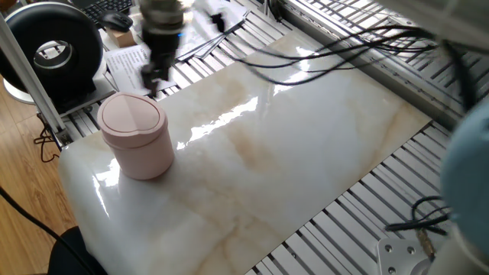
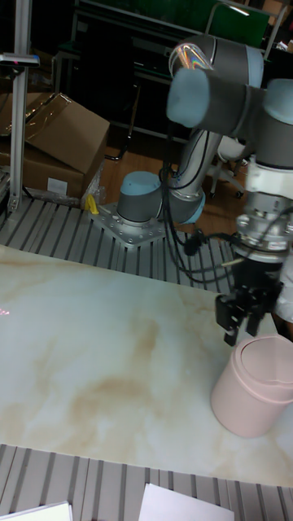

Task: Put the garbage in the trash can

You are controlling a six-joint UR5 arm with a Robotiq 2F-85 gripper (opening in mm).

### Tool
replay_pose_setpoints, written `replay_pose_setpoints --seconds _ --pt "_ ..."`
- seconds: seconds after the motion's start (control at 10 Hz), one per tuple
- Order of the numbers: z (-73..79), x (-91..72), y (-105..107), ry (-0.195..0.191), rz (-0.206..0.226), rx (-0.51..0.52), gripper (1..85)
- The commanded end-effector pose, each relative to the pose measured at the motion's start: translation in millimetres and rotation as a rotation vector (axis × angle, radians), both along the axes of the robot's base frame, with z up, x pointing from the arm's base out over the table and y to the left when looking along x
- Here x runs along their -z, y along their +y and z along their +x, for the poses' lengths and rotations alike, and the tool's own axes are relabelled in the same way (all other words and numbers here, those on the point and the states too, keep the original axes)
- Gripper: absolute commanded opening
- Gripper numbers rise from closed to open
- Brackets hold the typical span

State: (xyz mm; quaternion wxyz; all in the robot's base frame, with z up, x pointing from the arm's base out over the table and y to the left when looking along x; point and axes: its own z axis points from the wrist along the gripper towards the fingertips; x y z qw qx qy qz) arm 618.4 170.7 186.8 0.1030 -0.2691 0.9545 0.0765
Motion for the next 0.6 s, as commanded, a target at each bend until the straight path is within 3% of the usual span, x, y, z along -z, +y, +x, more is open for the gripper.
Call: replay_pose_setpoints --seconds 0.0,0.1,0.2,0.3,0.4,0.5 --pt "-16.5 2.5 -39 0.024 -0.006 0.140 1.3" --pt "-28.0 10.8 -52 0.078 -0.109 0.273 1.3" --pt "-38.4 19.8 -67 0.100 -0.177 0.313 1.3" --pt "-42.1 32.6 -97 0.080 -0.169 0.267 1.3" --pt "-46.4 40.9 -116 0.074 -0.116 0.223 1.3" --pt "-52.9 44.5 -129 0.072 -0.091 0.199 1.3"
